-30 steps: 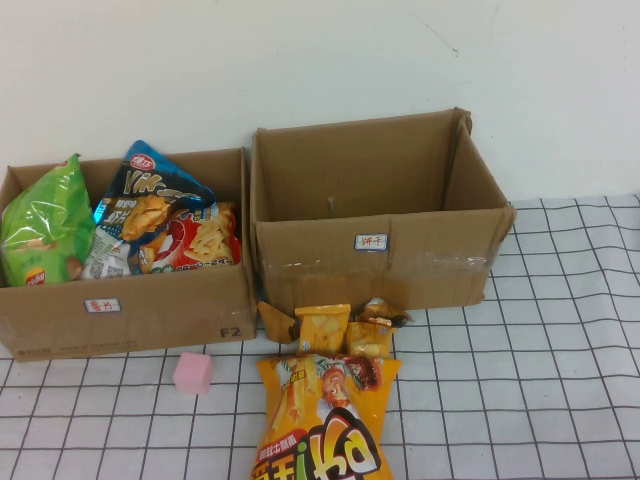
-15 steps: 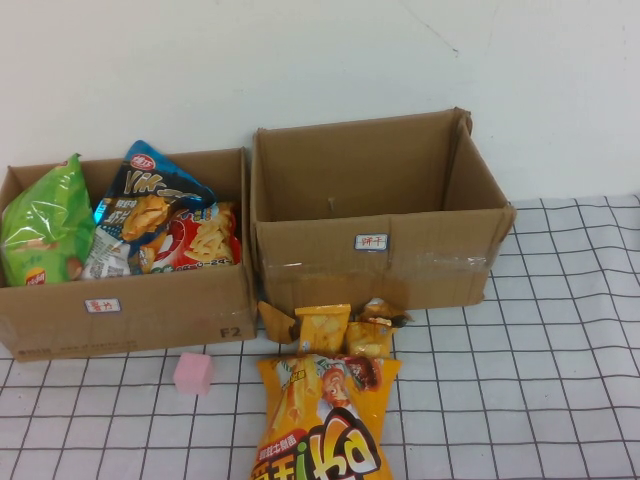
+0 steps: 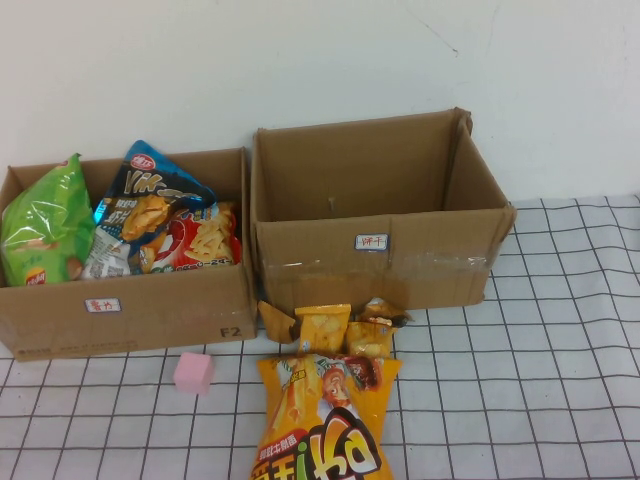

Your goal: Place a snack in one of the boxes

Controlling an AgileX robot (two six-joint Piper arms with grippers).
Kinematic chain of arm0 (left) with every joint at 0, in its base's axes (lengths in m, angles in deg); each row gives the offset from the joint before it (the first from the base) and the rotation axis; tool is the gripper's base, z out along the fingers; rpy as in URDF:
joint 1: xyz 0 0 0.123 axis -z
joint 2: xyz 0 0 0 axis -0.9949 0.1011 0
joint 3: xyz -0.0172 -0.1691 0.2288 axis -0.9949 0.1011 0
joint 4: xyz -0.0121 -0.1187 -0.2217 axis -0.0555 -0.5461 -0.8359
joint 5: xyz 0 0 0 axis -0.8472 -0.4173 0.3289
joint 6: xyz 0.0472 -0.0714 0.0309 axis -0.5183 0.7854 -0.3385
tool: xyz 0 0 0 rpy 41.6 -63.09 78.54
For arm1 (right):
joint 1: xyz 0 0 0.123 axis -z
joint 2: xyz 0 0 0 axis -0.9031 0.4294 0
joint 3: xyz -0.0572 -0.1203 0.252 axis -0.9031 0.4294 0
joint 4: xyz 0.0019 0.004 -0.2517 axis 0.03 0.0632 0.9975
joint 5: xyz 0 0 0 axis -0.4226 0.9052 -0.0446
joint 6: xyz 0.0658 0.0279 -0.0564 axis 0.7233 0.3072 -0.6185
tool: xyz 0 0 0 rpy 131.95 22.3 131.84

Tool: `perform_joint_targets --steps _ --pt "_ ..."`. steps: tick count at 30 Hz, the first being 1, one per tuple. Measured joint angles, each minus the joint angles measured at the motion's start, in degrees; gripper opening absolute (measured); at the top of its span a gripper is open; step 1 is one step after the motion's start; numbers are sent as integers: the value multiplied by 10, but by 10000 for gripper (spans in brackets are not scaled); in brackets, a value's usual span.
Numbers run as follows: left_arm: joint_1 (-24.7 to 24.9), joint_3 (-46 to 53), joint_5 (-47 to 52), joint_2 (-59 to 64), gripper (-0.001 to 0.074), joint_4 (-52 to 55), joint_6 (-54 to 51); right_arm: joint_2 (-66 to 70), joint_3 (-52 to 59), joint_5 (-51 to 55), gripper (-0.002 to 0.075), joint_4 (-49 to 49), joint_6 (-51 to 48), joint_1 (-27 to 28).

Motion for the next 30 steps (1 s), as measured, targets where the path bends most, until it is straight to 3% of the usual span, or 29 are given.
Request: perform_joint_targets --steps 8,30 --pt "0 24 70 0 0 11 -41 0 0 0 0 0 0 0" --pt "0 23 78 0 -1 13 -58 0 0 0 0 0 0 0"
